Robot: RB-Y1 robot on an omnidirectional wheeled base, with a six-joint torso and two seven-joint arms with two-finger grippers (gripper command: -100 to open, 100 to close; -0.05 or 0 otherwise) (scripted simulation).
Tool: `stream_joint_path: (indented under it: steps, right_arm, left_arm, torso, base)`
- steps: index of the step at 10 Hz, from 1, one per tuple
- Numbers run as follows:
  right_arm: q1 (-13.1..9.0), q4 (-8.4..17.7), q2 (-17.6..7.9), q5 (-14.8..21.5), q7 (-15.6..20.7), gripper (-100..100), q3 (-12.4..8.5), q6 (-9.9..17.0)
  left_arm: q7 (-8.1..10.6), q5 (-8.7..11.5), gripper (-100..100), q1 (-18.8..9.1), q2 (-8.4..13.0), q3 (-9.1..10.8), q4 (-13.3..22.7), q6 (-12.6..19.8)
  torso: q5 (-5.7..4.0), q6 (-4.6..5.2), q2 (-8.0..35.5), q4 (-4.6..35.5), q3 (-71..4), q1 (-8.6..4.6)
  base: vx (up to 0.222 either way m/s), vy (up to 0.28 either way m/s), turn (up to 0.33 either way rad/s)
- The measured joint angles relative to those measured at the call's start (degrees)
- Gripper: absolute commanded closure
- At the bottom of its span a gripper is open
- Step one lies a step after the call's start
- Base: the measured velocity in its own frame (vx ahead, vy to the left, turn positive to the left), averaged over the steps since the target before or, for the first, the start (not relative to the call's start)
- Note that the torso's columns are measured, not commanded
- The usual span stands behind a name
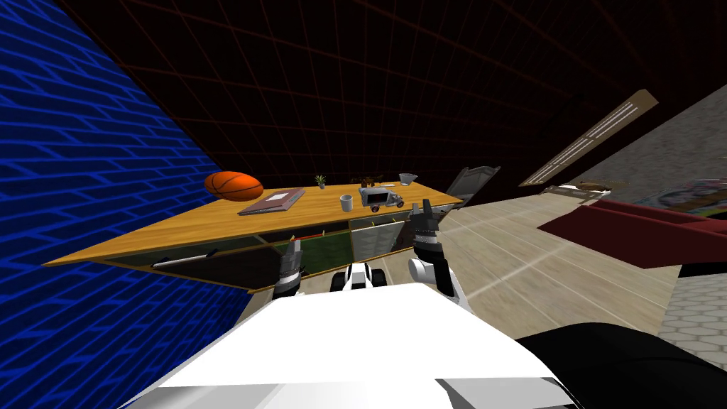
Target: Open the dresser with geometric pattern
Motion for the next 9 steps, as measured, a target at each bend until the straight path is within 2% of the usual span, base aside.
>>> stream_joint_path:
  steps: [2, 7, 8, 9]
  right_arm:
    - [0.0, 0.0, 0.0, 0.0, 0.0, 0, 0.0, 0.0]
    - [0.0, 0.0, 0.0, 0.0, 0.0, 0, 0.0, 0.0]
    - [0.0, 0.0, 0.0, 0.0, 0.0, 0, 0.0, 0.0]
    - [0.0, 0.0, 0.0, 0.0, 0.0, 0, 0.0, 0.0]
  left_arm:
    - [-0.02, -0.1, -100, -0.4, -0.5, -0.39, 3.1, -0.5]
    - [0.33, 0.5, -100, -0.9, -1.1, 0.11, 9.0, -4.9]
    - [0.36, 0.5, -100, -0.9, -1.1, 0.12, 9.2, -5.1]
    - [0.16, 0.8, -100, -2.2, -0.8, 0.74, 10.1, -4.7]
  torso:
    - [-0.52, -0.3, 0.5, 0.5, 0.2, -0.18]
    - [-0.57, -0.35, 0.9, 0.7, 0.3, -0.14]
    - [-0.56, -0.34, 0.9, 0.7, 0.3, -0.09]
    - [-0.55, -0.32, 1.0, 0.7, 0.4, -0.08]
  base:
    - [0.042, -0.058, 0.021]
    - [0.031, -0.049, 0.023]
    - [-0.053, -0.003, -0.114]
    - [-0.135, -0.002, -0.263]
